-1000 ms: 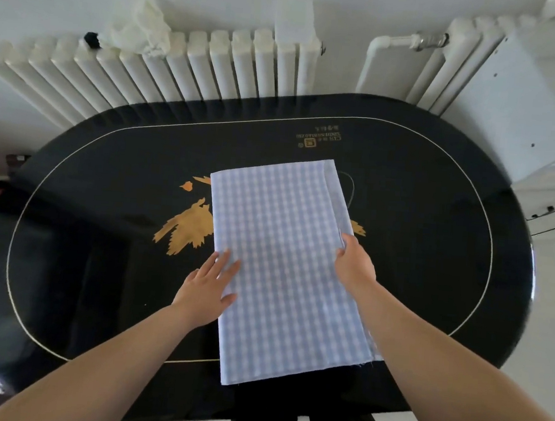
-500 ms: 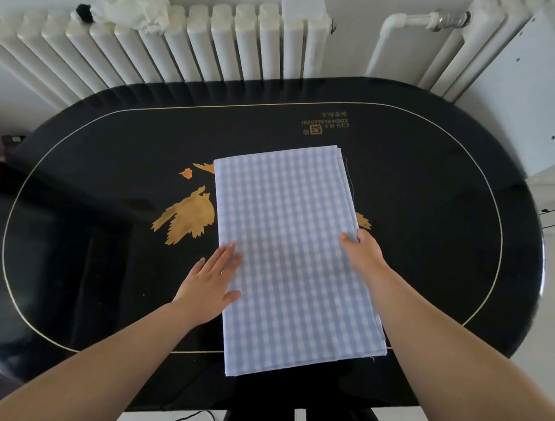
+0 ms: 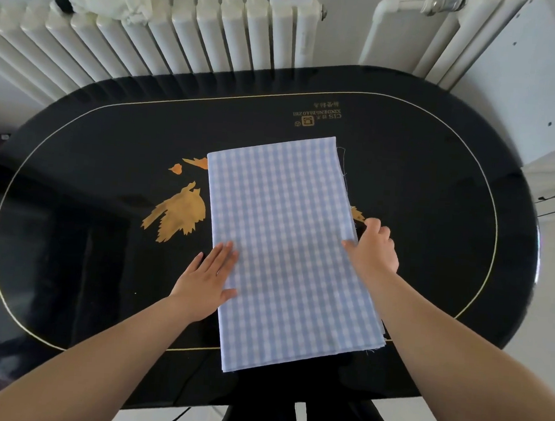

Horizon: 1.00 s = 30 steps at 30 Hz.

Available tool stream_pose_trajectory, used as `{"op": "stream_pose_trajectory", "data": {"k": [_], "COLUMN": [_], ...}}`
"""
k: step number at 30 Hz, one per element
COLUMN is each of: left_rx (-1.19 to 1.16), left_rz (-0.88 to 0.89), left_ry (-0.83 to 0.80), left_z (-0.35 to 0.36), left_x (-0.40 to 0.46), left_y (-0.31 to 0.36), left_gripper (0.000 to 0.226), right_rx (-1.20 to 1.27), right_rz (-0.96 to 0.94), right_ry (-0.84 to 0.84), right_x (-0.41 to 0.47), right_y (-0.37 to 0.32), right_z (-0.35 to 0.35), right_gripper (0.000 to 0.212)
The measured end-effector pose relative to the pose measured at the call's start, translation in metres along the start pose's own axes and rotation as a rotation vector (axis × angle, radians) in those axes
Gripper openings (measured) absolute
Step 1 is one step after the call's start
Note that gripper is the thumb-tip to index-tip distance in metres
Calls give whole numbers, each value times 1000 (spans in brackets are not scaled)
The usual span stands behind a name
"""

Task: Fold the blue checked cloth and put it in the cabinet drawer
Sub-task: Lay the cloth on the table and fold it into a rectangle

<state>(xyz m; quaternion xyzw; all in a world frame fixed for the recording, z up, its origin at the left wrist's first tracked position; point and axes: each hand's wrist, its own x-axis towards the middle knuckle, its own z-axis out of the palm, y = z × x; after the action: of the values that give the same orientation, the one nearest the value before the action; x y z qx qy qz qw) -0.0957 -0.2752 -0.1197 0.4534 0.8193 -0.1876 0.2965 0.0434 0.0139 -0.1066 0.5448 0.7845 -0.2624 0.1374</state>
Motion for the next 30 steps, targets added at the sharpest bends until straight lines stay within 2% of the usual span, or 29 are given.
{"op": "stream_pose_trajectory", "data": {"k": [2, 4, 6, 9, 13, 15, 17, 19, 21, 23, 27, 30], "left_rx": [3, 28, 70, 147, 115, 88, 98, 120, 148, 150, 97, 5], "left_rz": [6, 74, 142, 239, 281, 309, 326, 320, 299, 303, 282, 314], "left_ry": [49, 183, 251, 154, 173, 204, 184, 152, 153, 189, 174, 136], "left_z": [1, 3, 9, 28, 42, 45, 39, 37, 37, 41, 39, 33], "left_x": [-3, -11, -22, -32, -41, -45, -45, -44, -46, -47, -49, -49], "left_y": [1, -1, -4, -8, -2, 1, 5, 10, 16, 18, 14, 9], "left_gripper": [77, 71, 67, 81, 113, 111, 108, 105, 98, 92, 90, 84], "right_rx": [32, 125, 179, 139, 164, 281, 414, 433, 335, 109, -390, -519], "right_rz": [67, 137, 160, 144, 126, 52, -77, -172, -244, -355, -627, -723], "right_ry": [-44, -151, -229, -389, -552, -518, -430, -379, -412, -418, -353, -238], "right_x": [-9, -20, -25, -25, -31, -39, -48, -53, -51, -46, -45, -52], "right_y": [11, 24, 32, 33, 35, 42, 50, 56, 65, 75, 86, 92], "right_z": [2, 4, 3, -6, -13, -14, -13, -15, -15, -17, -19, -13], "right_gripper": [56, 49, 48, 55, 71, 65, 46, 30, 35, 43, 56, 68]}}
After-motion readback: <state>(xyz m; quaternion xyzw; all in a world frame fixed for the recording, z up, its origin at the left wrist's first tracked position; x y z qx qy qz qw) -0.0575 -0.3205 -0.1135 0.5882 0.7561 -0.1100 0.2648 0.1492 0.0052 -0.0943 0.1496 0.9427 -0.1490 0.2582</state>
